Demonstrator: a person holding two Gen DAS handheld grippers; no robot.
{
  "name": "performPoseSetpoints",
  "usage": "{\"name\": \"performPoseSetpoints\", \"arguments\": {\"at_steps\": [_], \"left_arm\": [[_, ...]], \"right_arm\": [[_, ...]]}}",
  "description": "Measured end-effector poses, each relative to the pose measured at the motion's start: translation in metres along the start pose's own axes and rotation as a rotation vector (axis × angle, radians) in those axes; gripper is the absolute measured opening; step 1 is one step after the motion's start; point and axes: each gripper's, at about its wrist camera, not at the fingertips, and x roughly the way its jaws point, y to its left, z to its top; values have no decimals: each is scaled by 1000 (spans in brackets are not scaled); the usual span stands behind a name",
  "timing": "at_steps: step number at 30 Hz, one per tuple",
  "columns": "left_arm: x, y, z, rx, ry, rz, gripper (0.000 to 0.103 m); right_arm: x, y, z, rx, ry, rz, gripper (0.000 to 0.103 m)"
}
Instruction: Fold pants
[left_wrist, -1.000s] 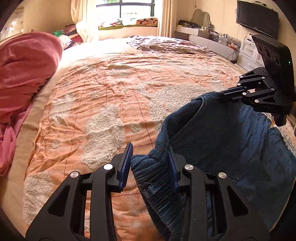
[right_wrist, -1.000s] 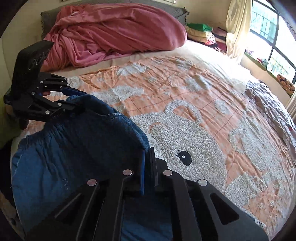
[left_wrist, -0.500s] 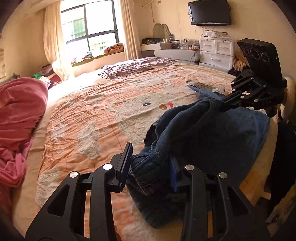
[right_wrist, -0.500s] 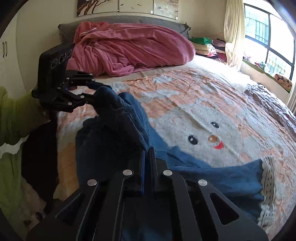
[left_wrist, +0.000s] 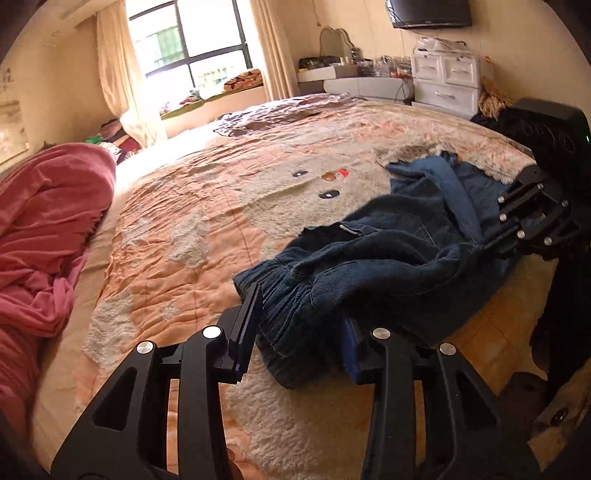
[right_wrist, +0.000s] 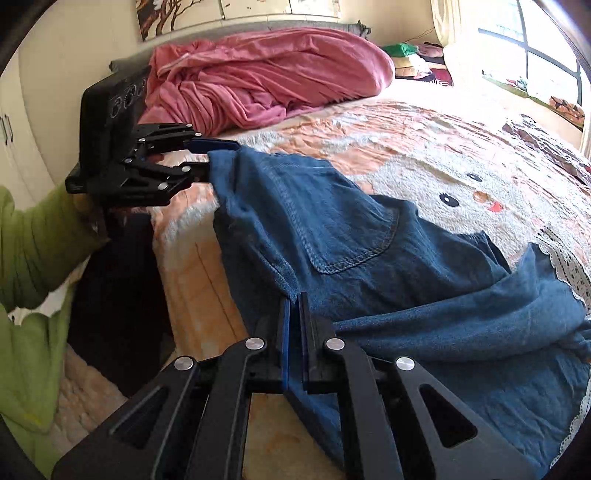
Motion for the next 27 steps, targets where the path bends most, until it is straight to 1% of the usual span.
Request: {"name": "performPoseSetpoints", "arguments": {"at_steps": [1, 3, 5, 6, 8, 11, 13, 14, 16, 17, 18, 19, 21, 22, 24, 25, 26, 27], "left_arm": [[3, 7, -1, -38, 9, -11, 31], [11, 10, -11, -68, 49, -32, 36], [20, 8, -25, -71, 115, -2, 38], [20, 9, -30, -89, 125, -5, 38], [10, 18, -34, -147, 123, -6, 38], [-16, 37, -31, -230, 100, 39, 41], [-37, 45, -19, -259, 47, 69, 41], [-44, 47, -8, -276, 17, 60, 43], [-45, 43, 14, -291, -15, 9, 44], [-39, 37, 25, -290, -23, -21, 44], [-29, 30, 34, -294, -14, -66, 44], [-16, 21, 41, -307, 3, -125, 41], [12, 3, 43, -334, 63, -230, 19], [27, -8, 38, -328, 110, -245, 18], [51, -25, 18, -285, 215, -205, 15], [58, -29, 6, -277, 259, -196, 15], [60, -32, -4, -274, 270, -189, 14], [57, -32, -11, -272, 257, -185, 14]], "right_arm": [[4, 0, -1, 8, 14, 1, 4], [19, 4, -7, 18, 62, -7, 4], [26, 7, -14, 29, 72, -28, 6], [26, 8, -15, 37, 64, -31, 7], [25, 9, -13, 41, 57, -37, 7], [27, 12, -12, 27, 61, -54, 7], [28, 13, -11, 30, 59, -58, 8], [28, 12, -12, 38, 56, -55, 9], [24, 11, -17, 55, 49, -53, 11], [23, 11, -18, 60, 45, -52, 12], [23, 12, -19, 64, 40, -53, 14], [22, 13, -19, 67, 37, -53, 17], [18, 15, -21, 78, 34, -46, 24], [15, 16, -22, 82, 32, -42, 29], [7, 19, -23, 86, 35, -36, 32], [1, 19, -22, 102, 34, -33, 32], [-7, 18, -20, 117, 16, -32, 32], [-15, 17, -17, 132, -15, -42, 32]]}}
